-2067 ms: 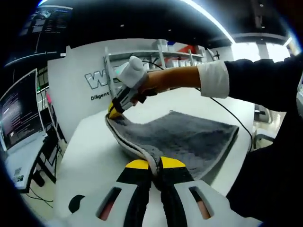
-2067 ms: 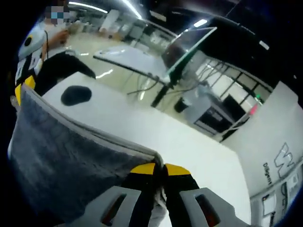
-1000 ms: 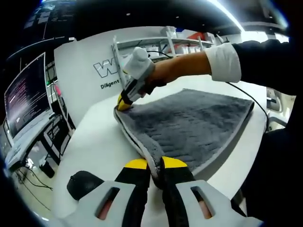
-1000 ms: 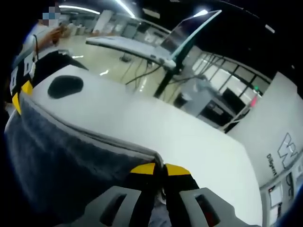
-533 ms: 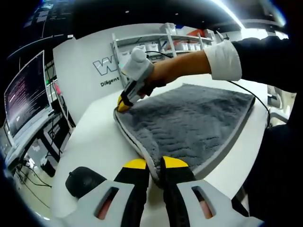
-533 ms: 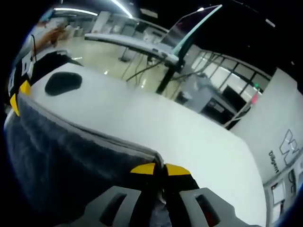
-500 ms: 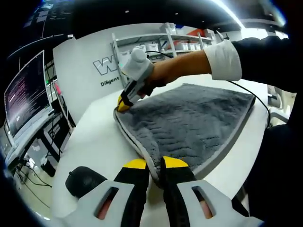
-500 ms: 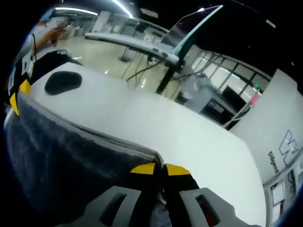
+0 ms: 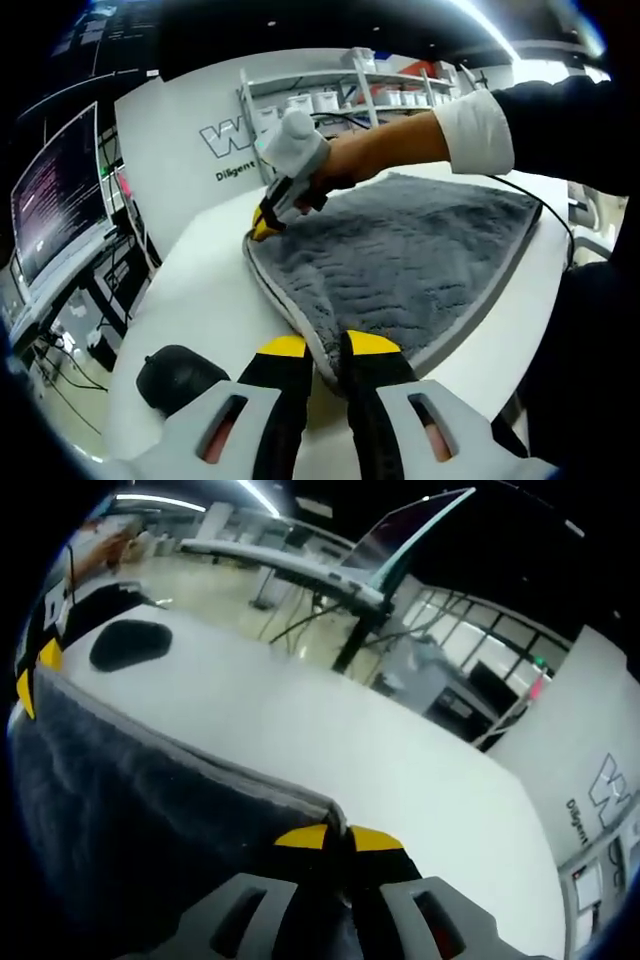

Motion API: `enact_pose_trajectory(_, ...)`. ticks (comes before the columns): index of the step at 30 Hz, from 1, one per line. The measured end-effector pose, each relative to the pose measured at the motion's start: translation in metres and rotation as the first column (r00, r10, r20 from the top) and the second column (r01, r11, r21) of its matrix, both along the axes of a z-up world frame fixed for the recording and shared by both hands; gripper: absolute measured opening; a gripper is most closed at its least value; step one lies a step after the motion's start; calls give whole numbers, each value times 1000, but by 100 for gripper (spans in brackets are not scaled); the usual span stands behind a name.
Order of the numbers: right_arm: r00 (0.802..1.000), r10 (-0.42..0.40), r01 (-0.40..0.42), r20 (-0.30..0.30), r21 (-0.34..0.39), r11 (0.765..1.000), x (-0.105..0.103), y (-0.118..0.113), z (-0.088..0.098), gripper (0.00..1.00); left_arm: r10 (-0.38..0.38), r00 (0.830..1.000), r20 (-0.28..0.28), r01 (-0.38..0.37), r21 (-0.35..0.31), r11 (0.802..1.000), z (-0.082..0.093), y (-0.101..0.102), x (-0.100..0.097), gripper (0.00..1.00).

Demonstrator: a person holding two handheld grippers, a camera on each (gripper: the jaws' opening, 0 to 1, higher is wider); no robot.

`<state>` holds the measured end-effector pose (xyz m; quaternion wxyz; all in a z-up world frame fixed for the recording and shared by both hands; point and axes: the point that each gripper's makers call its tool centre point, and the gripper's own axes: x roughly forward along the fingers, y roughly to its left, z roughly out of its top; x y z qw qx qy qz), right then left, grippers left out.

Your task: Open the folded towel by lifting each exposed corner and separating the folded layers until the towel lies flat within the target outline without major curled edges

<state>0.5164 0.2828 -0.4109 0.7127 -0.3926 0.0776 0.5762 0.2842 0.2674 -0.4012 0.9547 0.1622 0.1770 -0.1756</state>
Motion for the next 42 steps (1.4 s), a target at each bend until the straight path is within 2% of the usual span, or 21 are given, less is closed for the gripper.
enact_pose_trajectory(6,1000,-15,15,-12,27,1000,1,0,1,2,4,1000,11,-4,-2,1000,1,2,0,14)
enact_pose_trajectory(12,1000,-11,11,6,22,1000,1,0,2,3,8,1000,25,-9,24,1000,3,3,0,18)
enact_pose_trajectory(17,1000,-19,19,15,39,999,1,-1,9,9,16,999,45,-18,44,999,8,6,-1,24)
enact_pose_trajectory(21,1000,-15,15,12,65,998,-1,-1,17,17,24,998,59,-27,46,999,12,8,-3,25)
enact_pose_trajectory(30,999,-5,3,36,64,998,-7,-3,27,23,22,998,66,-25,39,999,15,9,-7,26)
enact_pose_trajectory(37,999,-16,14,39,63,998,-6,-9,31,22,23,998,66,-24,18,1000,15,9,-10,24)
enact_pose_trajectory(42,998,-46,44,33,50,998,0,-13,28,20,18,998,62,-18,0,1000,14,7,-11,22)
